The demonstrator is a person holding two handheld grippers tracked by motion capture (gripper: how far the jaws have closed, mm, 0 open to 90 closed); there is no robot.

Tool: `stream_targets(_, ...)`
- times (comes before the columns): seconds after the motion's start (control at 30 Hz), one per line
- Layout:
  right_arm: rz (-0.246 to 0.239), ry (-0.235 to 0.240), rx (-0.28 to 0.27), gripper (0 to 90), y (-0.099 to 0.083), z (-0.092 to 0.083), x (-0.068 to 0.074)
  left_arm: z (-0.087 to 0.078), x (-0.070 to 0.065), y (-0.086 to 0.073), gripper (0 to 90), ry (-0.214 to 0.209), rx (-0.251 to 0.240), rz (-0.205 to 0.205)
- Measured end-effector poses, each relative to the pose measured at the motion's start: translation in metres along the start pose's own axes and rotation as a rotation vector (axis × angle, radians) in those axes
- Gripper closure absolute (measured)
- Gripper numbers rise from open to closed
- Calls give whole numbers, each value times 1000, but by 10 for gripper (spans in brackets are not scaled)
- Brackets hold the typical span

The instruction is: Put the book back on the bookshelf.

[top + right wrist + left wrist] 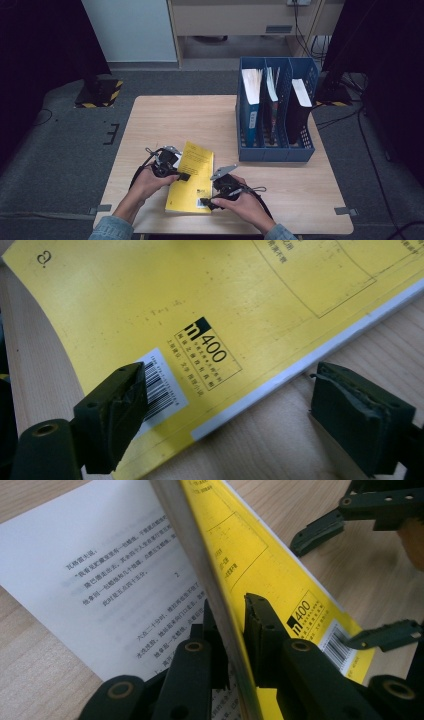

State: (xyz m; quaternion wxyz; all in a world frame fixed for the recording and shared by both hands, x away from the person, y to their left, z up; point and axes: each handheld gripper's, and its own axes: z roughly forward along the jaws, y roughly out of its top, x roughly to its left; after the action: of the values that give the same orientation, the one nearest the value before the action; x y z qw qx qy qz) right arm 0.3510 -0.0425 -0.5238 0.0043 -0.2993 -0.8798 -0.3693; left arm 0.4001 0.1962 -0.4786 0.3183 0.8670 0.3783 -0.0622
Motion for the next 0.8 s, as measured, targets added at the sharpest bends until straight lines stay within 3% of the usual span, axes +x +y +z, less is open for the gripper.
stream_targets(0.2,16,43,-5,178,4,0,-11,-8,-5,2,828,-1,-23,24)
stream_targets(0.53,20,67,0,151,11,3,-25,-14,-11,5,833,2,-29,55)
stream_targets(0.8,12,92,3,130,12,3,-28,-18,-16,7,838,1,-38,73)
